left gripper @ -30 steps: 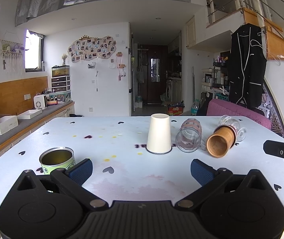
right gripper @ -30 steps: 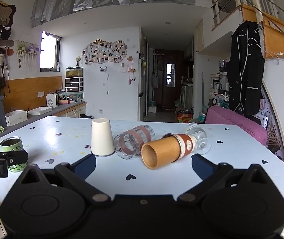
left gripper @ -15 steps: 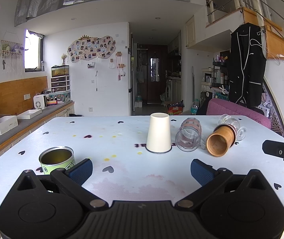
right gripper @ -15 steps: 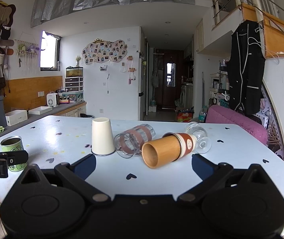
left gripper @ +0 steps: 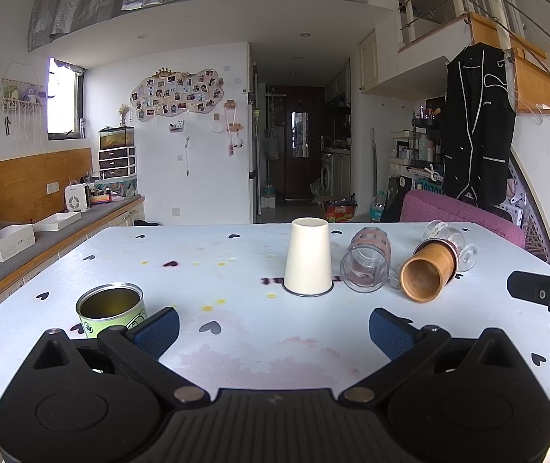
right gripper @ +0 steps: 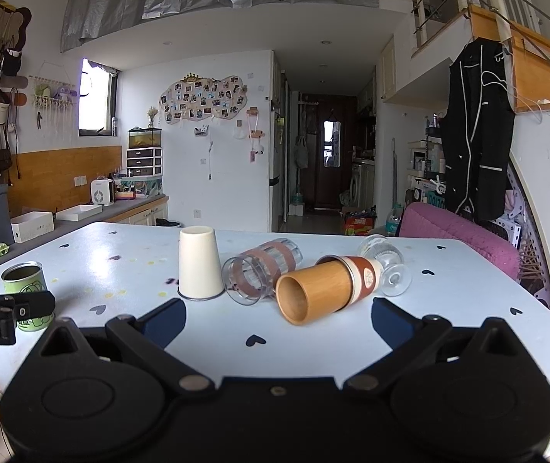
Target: Flip cup upright
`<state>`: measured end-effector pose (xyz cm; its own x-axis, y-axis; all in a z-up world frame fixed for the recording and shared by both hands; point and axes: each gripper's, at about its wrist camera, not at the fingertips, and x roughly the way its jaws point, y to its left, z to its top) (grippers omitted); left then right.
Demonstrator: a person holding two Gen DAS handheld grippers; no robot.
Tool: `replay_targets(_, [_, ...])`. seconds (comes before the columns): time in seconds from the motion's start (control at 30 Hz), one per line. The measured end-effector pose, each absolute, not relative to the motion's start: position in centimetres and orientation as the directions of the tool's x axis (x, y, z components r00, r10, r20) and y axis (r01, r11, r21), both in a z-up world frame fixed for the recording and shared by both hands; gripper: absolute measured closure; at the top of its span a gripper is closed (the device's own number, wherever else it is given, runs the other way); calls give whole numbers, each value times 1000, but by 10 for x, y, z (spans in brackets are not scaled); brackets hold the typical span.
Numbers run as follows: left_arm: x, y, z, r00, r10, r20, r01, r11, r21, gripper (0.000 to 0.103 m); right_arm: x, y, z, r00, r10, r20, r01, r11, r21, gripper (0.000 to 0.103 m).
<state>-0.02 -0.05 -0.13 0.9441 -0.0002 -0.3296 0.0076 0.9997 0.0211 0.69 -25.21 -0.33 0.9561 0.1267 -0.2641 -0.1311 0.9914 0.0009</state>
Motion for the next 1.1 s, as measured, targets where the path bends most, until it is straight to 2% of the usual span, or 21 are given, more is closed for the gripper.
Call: replay_targets(1.1, [0,4,-11,941,-11,-338,22,999,27,0,7,-250,-7,955,124,-268,-128,992,5,0])
